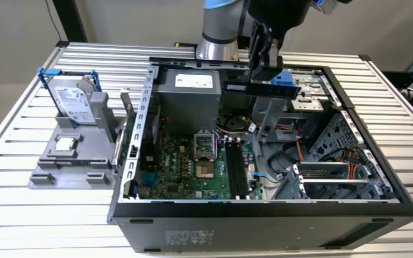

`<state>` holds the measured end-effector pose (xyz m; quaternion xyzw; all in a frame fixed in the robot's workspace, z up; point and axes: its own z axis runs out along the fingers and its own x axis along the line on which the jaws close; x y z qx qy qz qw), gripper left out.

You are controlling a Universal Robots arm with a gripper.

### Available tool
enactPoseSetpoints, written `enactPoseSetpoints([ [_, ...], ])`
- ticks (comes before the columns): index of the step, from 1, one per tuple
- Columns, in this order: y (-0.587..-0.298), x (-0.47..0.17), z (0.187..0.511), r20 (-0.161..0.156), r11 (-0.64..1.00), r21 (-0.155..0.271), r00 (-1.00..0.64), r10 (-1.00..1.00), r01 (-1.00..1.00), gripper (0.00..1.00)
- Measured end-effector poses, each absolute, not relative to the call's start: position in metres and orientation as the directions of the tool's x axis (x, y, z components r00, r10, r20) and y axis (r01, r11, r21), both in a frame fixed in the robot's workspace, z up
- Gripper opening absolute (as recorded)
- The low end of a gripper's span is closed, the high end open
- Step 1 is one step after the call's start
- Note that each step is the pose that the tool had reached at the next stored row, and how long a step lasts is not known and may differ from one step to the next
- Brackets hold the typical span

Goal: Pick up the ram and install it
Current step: 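Insert the ram into the slot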

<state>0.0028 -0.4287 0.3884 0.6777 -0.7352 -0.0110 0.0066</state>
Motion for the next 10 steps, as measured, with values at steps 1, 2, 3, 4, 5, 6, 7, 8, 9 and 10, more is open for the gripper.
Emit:
enactPoseSetpoints([
  [1,-0.4289,0.0028,0.3884,-0.005,0.081,0.025,-0.081,-0.997,-0.996,0.0],
  [2,-0.4289,0.0028,0.3884,-0.005,0.081,0.025,-0.081,-0.997,-0.996,0.0],
  [3,-0.4289,0.0028,0.3884,-0.005,0.081,0.025,-0.082,-0.997,-0.996,0.0],
  [4,-0.4289,0.0028,0.3884,-0.005,0.081,0.025,-0.082,-0.997,-0.996,0.0],
  [5,-0.4289,0.0028,0.3884,-0.005,0.081,0.025,-0.081,-0.997,-0.996,0.0],
  [6,-0.4289,0.0028,0.3884,-0.005,0.081,0.025,-0.081,-0.997,-0.996,0.0],
  [7,-0.4289,0.0028,0.3884,-0.005,0.081,0.025,-0.081,-0.997,-0.996,0.0],
  [8,-0.4289,0.0028,0.3884,-0.005,0.081,0.025,-0.081,-0.997,-0.996,0.0],
  [9,-0.4289,0.0028,0.3884,-0.005,0.081,0.025,-0.081,-0.997,-0.996,0.0],
  [10,-0.429,0.0028,0.3884,-0.005,0.081,0.025,-0.081,-0.997,-0.996,0.0],
])
